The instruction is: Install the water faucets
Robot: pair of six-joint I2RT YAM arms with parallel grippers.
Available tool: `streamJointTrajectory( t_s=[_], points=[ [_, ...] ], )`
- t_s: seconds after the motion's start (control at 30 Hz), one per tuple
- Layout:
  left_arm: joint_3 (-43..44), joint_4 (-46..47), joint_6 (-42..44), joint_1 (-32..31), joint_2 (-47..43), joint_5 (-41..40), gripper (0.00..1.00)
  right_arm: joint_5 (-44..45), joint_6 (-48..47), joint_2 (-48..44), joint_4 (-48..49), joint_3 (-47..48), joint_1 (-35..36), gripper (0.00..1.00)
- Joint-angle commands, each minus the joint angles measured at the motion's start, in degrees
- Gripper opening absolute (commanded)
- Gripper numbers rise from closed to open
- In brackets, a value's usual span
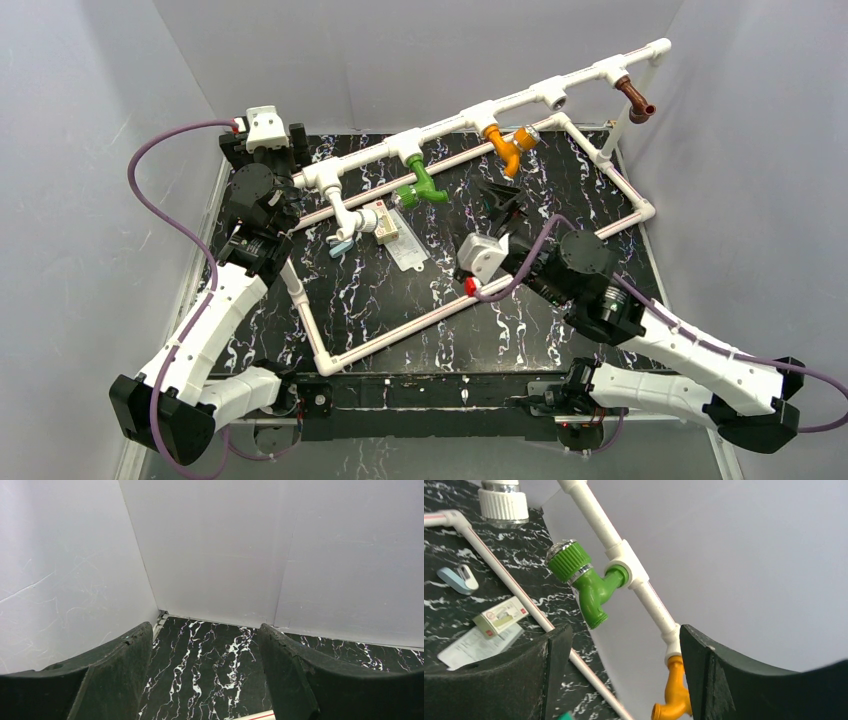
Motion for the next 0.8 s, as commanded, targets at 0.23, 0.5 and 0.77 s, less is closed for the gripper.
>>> streamJointTrajectory(
  t_s=[0.23,0.5,0.77],
  points=[
    [-8.5,-24.6,-1.9,-2.7,7.9,6.3,0.74,-3.2,-23.7,7.0,-0.2,2.0,0.1,0.89],
    [-8.5,-24.6,-1.9,-2.7,8.0,6.4,0.74,4.3,-35.1,12.3,15.1,-1.7,0.2,0.89],
    [-8.4,-24.6,-2.0,-2.7,7.9,6.4,0.74,6.4,-36.1,17.0,22.1,-1.7,0.2,0.84]
  ],
)
